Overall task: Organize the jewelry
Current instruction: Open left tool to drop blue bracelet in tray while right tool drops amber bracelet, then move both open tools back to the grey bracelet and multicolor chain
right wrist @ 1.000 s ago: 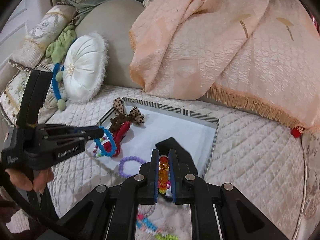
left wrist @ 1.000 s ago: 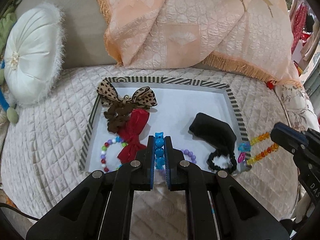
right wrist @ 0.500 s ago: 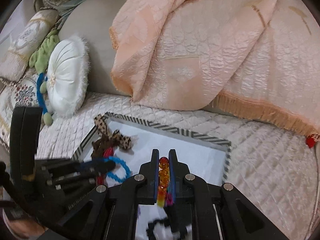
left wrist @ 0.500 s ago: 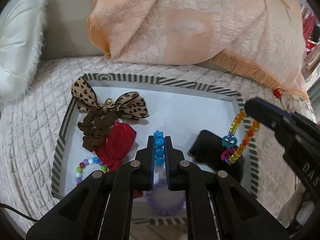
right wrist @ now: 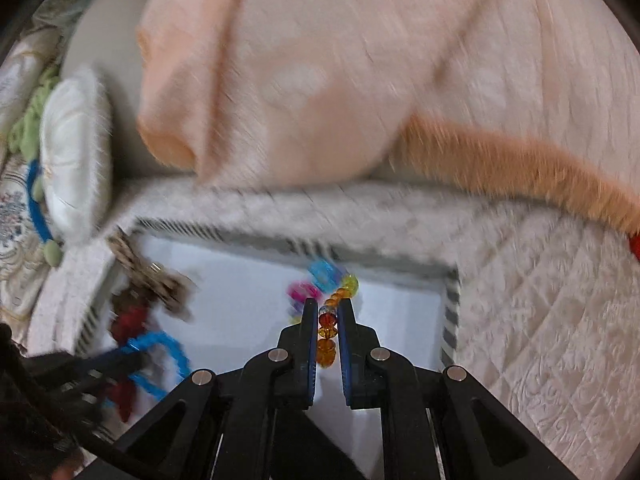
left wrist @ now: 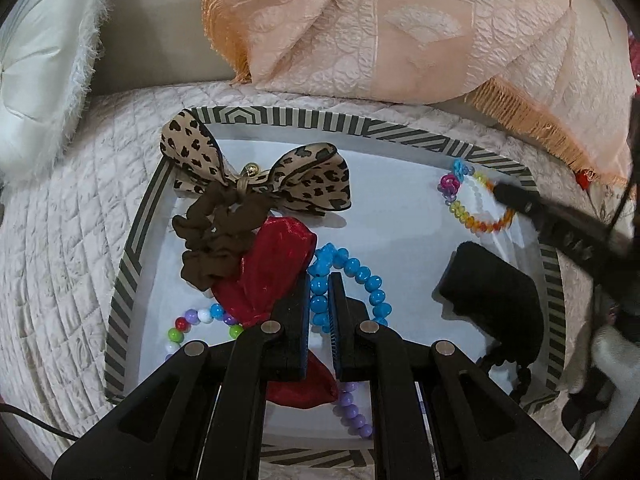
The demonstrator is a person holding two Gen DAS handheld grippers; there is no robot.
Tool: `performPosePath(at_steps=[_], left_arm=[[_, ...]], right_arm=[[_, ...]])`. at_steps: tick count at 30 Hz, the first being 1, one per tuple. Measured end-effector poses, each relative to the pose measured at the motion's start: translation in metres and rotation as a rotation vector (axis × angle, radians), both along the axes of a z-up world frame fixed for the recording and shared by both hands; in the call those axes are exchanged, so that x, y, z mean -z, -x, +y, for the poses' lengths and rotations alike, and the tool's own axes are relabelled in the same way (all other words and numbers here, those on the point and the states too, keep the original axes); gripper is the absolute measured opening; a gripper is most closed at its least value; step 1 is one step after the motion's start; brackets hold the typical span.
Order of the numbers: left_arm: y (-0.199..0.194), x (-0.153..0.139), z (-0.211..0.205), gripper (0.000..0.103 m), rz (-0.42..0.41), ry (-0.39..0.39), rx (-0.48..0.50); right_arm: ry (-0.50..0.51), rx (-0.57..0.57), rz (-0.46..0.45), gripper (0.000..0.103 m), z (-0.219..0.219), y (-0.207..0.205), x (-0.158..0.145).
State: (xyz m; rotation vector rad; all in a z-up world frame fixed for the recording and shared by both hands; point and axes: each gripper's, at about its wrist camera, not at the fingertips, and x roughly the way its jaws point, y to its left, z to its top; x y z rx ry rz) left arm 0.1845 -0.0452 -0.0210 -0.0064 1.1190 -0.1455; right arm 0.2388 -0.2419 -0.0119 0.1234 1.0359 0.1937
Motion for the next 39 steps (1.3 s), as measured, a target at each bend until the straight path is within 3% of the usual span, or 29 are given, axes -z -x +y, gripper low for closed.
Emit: performPosePath(at_steps=[5, 7, 8, 10, 11, 23, 39], left_arm=[[0.003, 0.002, -0.005, 0.009, -0.016, -0.012, 0.008], [0.004, 0.001, -0.007, 0.013, -0.019, -0.023, 0.010], [0.005, 0.001, -0.007, 0.023, -0.023, -0.028, 0.013], [0.008, -0.003, -0.009, 0.037, -0.038, -0.026, 0.019], [0.009, -0.005, -0.009, 0.039, -0.043, -0.027, 0.020], [0.050, -0.033, -0.002, 0.039, -0.098, -0.056, -0.004], [0.142, -0.081, 0.013, 0.039, -0.230, -0.073, -0.049]], right_arm=[[-0.028, 0.040, 0.008, 0.011, -0.012, 0.005, 0.000], [-0.020, 0.029, -0.007, 0.037, -0.011, 0.011, -0.005], [-0.026, 0.022, -0.011, 0.040, -0.011, 0.015, -0.007], [-0.029, 0.011, -0.022, 0.039, -0.009, 0.023, -0.011], [-0.027, 0.007, -0.029, 0.039, -0.009, 0.027, -0.014], [-0.028, -0.038, -0.115, 0.040, 0.006, 0.099, -0.060], [-0.027, -0.024, -0.203, 0.040, 0.018, 0.205, -0.104]])
